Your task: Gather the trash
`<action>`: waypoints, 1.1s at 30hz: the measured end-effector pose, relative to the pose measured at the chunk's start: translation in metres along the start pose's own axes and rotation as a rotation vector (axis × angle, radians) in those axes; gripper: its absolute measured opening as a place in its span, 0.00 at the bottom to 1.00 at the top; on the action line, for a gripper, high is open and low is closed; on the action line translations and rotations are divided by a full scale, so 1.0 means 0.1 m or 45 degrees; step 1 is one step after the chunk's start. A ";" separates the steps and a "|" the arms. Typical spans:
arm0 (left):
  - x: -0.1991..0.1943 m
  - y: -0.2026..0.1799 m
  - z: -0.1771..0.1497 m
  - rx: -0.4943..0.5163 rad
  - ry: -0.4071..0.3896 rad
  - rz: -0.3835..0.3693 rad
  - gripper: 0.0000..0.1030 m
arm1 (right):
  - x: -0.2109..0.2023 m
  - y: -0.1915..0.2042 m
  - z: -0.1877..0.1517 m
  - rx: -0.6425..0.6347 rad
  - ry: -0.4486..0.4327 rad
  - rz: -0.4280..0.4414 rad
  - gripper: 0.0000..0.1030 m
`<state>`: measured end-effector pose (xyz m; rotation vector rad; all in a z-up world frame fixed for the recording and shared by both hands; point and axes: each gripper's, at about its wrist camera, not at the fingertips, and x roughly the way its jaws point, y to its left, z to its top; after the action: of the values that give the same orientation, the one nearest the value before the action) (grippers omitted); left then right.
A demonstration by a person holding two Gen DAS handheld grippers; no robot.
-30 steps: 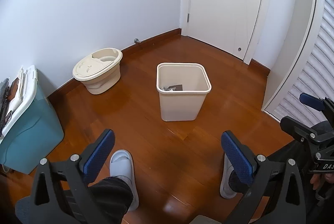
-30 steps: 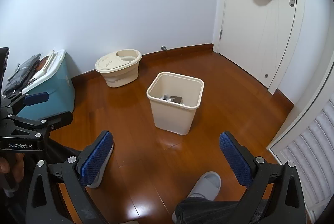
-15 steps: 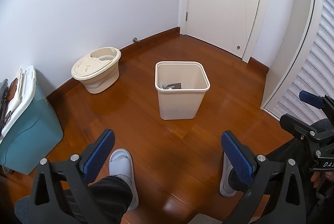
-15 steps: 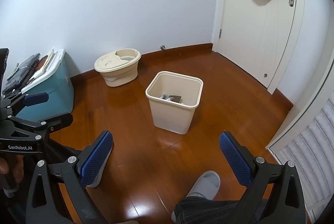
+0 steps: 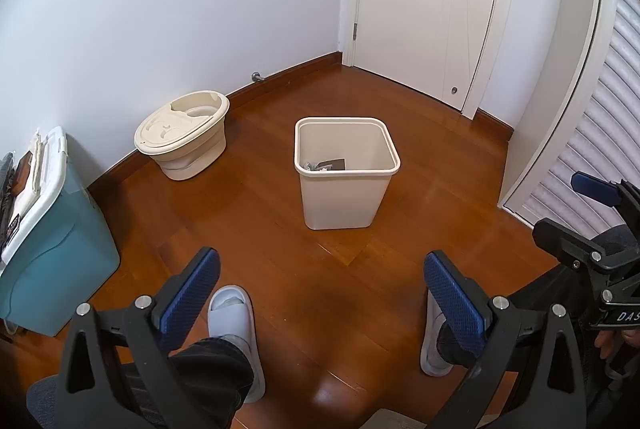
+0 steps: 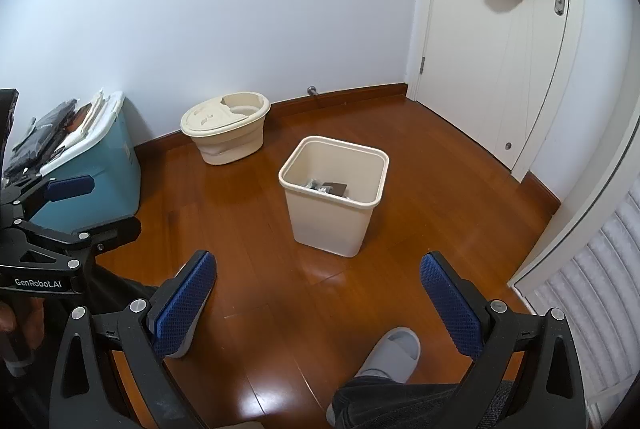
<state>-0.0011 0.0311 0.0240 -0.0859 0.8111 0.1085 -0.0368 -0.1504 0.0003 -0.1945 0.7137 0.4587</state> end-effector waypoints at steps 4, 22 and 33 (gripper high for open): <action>-0.01 -0.01 0.00 0.003 -0.001 -0.001 1.00 | 0.00 0.00 0.00 0.000 0.000 0.000 1.00; 0.00 -0.01 0.01 0.011 0.002 -0.011 1.00 | 0.01 -0.03 -0.03 -0.007 0.002 -0.004 1.00; 0.02 0.01 0.03 -0.019 0.010 -0.030 1.00 | 0.02 -0.08 -0.03 -0.015 0.003 -0.004 1.00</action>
<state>0.0025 0.0322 0.0252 -0.1103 0.8169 0.0919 -0.0339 -0.1578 -0.0028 -0.2071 0.7129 0.4601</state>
